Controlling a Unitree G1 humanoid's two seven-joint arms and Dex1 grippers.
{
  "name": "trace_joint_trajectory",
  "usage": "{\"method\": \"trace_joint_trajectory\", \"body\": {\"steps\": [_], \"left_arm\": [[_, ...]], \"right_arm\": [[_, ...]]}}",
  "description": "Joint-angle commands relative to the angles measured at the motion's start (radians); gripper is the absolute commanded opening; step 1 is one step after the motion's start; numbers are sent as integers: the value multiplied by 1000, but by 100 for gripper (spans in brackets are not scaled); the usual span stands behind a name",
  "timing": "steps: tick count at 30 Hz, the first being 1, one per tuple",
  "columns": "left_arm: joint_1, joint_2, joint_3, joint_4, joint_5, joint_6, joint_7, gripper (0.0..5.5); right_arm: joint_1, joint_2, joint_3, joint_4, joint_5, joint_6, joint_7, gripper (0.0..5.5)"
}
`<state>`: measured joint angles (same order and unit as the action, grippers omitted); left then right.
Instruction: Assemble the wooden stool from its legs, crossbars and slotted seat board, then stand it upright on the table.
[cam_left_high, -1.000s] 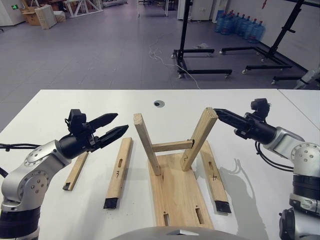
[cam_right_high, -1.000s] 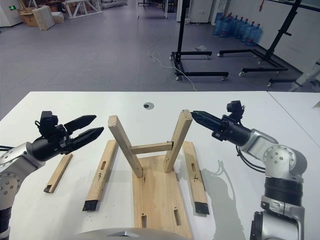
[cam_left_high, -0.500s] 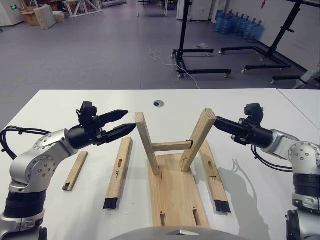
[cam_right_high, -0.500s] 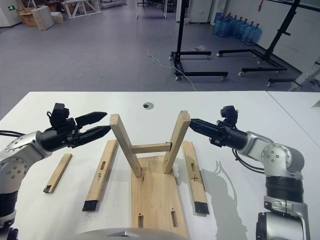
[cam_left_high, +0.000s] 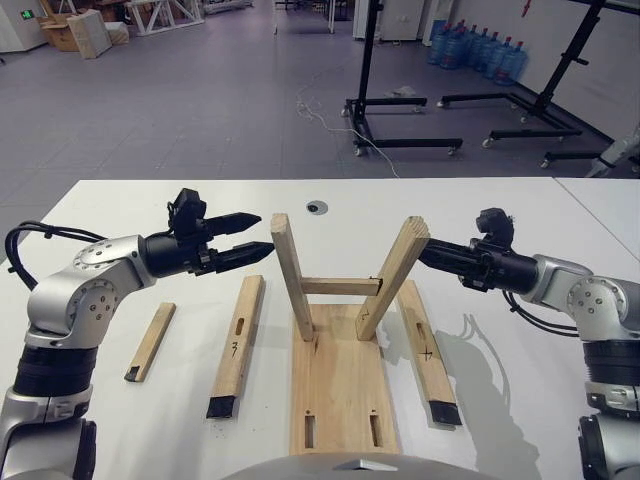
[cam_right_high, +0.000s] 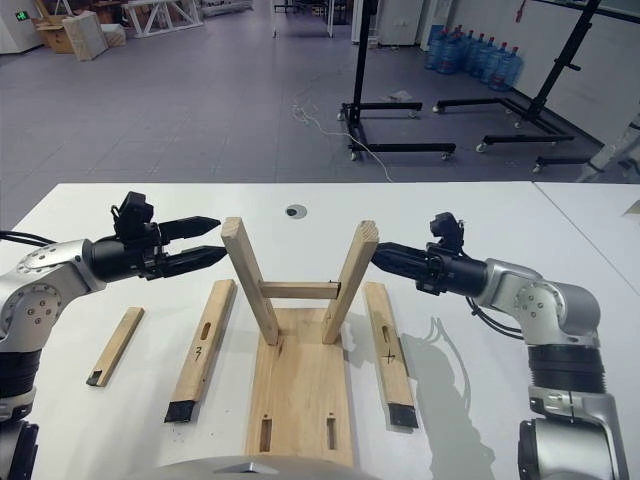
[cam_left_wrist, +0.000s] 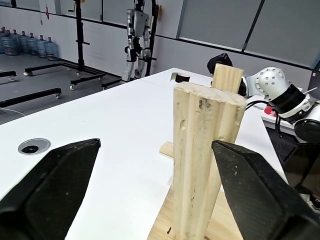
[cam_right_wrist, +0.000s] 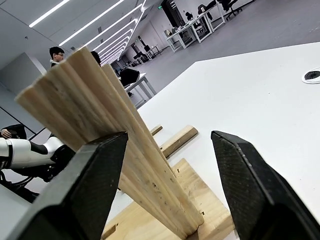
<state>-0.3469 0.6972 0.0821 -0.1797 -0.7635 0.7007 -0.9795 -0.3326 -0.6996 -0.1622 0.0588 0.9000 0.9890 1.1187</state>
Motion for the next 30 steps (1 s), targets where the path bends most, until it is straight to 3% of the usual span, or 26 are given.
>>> {"method": "trace_joint_trajectory", "body": {"steps": [1,5,18,24,30], "left_arm": [[-37,-47,-131,-43,30,10,-47,409],[-2,-24,-75,-52,52,-6,-44,409],[135,95,187,2,128,-128,-5,409],[-97,-33,350,14,-37,-201,158,409],[-285,-172,236,-169,-244,-97,335,409]], "right_arm": [[-56,90,158,-94,-32,-29,49,308],[-60,111,167,-50,-107,-98,38,308],[-17,96,-38,-51,-105,-200,-52,308],[-244,157,-142,-93,50,-160,-189,308],[-474,266,-161,-147,213,-148,-353,308]]}}
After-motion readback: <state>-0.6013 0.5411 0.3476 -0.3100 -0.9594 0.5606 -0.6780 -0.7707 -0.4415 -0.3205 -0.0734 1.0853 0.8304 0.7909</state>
